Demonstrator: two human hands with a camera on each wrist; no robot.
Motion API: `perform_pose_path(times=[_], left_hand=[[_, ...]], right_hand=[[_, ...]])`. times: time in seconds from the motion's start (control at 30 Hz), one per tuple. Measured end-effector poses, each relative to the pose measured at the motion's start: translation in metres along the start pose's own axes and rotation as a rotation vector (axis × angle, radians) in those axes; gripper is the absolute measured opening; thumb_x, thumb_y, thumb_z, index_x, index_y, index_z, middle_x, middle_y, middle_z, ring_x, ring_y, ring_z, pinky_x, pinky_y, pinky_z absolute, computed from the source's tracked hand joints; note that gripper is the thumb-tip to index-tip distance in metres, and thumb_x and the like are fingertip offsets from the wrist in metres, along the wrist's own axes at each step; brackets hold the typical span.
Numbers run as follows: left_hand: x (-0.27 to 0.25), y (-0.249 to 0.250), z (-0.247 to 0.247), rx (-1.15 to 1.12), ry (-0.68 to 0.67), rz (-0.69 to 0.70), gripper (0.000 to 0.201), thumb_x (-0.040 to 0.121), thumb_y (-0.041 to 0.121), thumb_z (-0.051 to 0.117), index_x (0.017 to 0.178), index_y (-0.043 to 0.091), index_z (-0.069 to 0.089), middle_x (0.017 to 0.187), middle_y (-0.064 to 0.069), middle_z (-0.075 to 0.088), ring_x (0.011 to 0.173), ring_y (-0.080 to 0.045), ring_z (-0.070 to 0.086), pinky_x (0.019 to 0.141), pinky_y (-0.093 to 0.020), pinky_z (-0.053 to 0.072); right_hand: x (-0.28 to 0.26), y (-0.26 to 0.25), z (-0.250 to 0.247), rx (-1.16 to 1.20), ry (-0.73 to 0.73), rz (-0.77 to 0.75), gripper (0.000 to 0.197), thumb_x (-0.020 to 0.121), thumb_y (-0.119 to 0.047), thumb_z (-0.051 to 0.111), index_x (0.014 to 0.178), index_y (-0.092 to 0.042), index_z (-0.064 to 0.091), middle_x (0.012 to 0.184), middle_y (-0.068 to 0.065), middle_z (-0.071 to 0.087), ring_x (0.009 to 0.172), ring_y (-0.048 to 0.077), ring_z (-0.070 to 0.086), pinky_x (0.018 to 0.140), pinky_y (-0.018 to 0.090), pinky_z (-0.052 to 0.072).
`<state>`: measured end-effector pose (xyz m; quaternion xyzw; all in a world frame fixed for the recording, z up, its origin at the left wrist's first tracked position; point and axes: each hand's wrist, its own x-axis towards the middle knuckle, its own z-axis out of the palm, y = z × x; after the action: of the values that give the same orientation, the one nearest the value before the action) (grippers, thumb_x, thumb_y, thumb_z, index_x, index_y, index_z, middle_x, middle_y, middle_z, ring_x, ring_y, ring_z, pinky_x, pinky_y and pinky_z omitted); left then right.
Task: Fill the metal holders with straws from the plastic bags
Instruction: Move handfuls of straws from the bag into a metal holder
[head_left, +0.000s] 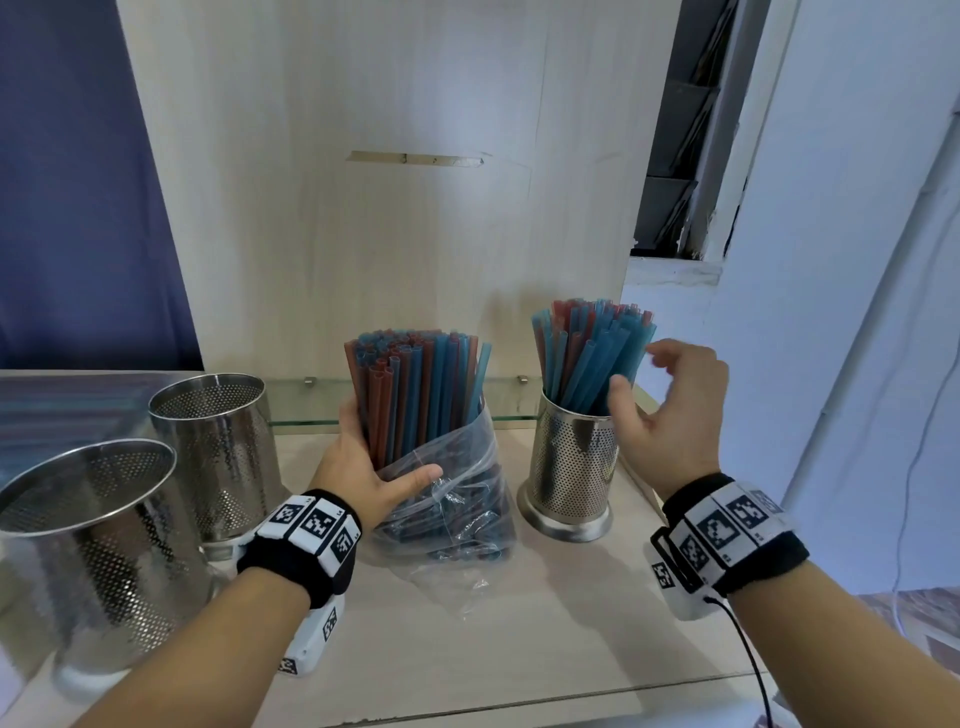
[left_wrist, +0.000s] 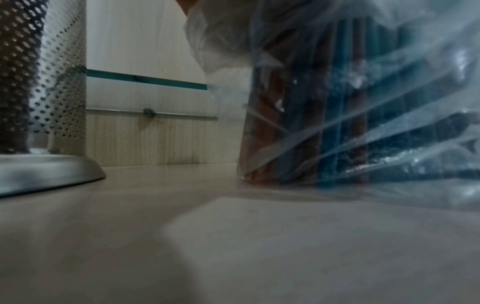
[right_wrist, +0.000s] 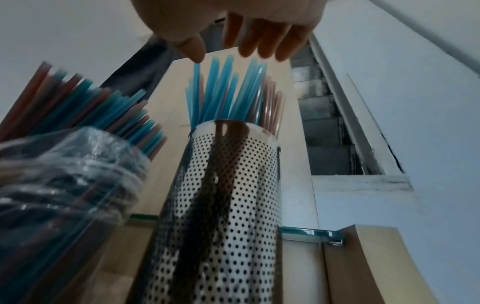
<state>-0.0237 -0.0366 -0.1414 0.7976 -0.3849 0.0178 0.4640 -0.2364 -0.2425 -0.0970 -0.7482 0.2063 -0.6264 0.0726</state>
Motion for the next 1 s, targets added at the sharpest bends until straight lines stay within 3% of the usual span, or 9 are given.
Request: perform_pose_path(times=[0.1, 0.2, 0.3, 0.4, 0.47, 0.57, 0.67, 0.83, 1.0], left_hand=[[-0.001, 0.001, 0.000, -0.004, 0.003, 0.003, 0.110, 0.063, 0.040, 0.088, 0.145, 0.016, 0.018, 0.122, -0.010, 0.061, 0.110, -0.030, 0.061, 0.093, -0.032, 0.046], [-0.001, 0.001, -0.001, -0.006, 0.006, -0.001, 0.110, 0.063, 0.040, 0.088, 0.144, 0.016, 0.018, 0.123, -0.010, 0.061, 0.111, -0.030, 0.061, 0.094, -0.033, 0.046], [-0.001, 0.001, -0.001, -0.005, 0.001, -0.002, 0.109, 0.063, 0.040, 0.088, 0.144, 0.017, 0.018, 0.123, -0.010, 0.061, 0.111, -0.030, 0.060, 0.095, -0.035, 0.047], [-0.001, 0.000, 0.000, -0.010, -0.002, 0.001, 0.109, 0.063, 0.041, 0.088, 0.143, 0.018, 0.018, 0.124, -0.010, 0.060, 0.112, -0.030, 0.060, 0.096, -0.036, 0.047], [0.000, -0.001, 0.001, -0.013, -0.001, 0.000, 0.110, 0.063, 0.042, 0.088, 0.144, 0.018, 0.017, 0.125, -0.010, 0.060, 0.113, -0.030, 0.060, 0.097, -0.036, 0.046], [0.001, -0.002, 0.000, -0.012, 0.005, 0.004, 0.111, 0.063, 0.042, 0.088, 0.145, 0.018, 0.016, 0.125, -0.010, 0.060, 0.113, -0.030, 0.060, 0.097, -0.036, 0.046], [0.001, -0.002, 0.001, -0.008, 0.008, 0.010, 0.111, 0.063, 0.042, 0.088, 0.144, 0.017, 0.017, 0.125, -0.011, 0.060, 0.113, -0.031, 0.060, 0.097, -0.036, 0.046], [0.001, -0.002, 0.001, -0.005, 0.000, 0.007, 0.114, 0.062, 0.039, 0.089, 0.145, 0.017, 0.016, 0.127, -0.011, 0.058, 0.116, -0.031, 0.058, 0.099, -0.037, 0.045], [0.000, -0.002, 0.003, 0.009, 0.011, 0.038, 0.109, 0.062, 0.037, 0.090, 0.144, 0.018, 0.021, 0.123, -0.008, 0.060, 0.112, -0.028, 0.060, 0.096, -0.032, 0.045]], right_hand=[[-0.002, 0.003, 0.004, -0.086, -0.187, -0.202, 0.035, 0.083, -0.035, 0.054, 0.101, -0.007, 0.066, 0.097, 0.006, 0.061, 0.097, 0.020, 0.048, 0.086, 0.033, 0.038], [-0.005, 0.009, 0.013, -0.208, -0.411, -0.273, 0.047, 0.086, -0.041, 0.050, 0.115, -0.009, 0.068, 0.111, 0.008, 0.065, 0.105, 0.024, 0.053, 0.095, 0.032, 0.035], [-0.007, 0.008, 0.013, -0.252, -0.430, -0.332, 0.044, 0.088, -0.041, 0.048, 0.113, -0.012, 0.071, 0.106, 0.004, 0.068, 0.099, 0.026, 0.058, 0.088, 0.029, 0.032], [-0.009, 0.005, 0.005, -0.191, -0.231, -0.173, 0.045, 0.084, -0.045, 0.053, 0.107, -0.009, 0.065, 0.100, 0.006, 0.063, 0.093, 0.029, 0.057, 0.082, 0.039, 0.042], [-0.008, 0.005, 0.000, -0.184, -0.160, 0.043, 0.067, 0.077, -0.057, 0.057, 0.117, -0.004, 0.056, 0.109, 0.011, 0.059, 0.100, 0.030, 0.056, 0.084, 0.046, 0.048], [-0.008, 0.016, 0.001, -0.217, -0.360, 0.285, 0.104, 0.069, -0.076, 0.062, 0.143, -0.008, 0.036, 0.138, 0.013, 0.048, 0.125, 0.028, 0.050, 0.100, 0.051, 0.046], [-0.014, 0.026, 0.009, -0.190, -0.517, 0.280, 0.106, 0.066, -0.078, 0.067, 0.146, -0.018, 0.032, 0.141, 0.005, 0.050, 0.128, 0.023, 0.049, 0.103, 0.045, 0.045], [-0.025, 0.031, 0.019, 0.067, -0.568, 0.340, 0.103, 0.063, -0.058, 0.085, 0.143, -0.024, 0.031, 0.136, -0.008, 0.053, 0.123, 0.014, 0.054, 0.103, 0.039, 0.048], [-0.030, 0.031, 0.028, 0.102, -0.574, 0.369, 0.112, 0.064, -0.041, 0.091, 0.150, -0.018, 0.021, 0.145, -0.002, 0.045, 0.130, 0.015, 0.048, 0.103, 0.024, 0.038]])
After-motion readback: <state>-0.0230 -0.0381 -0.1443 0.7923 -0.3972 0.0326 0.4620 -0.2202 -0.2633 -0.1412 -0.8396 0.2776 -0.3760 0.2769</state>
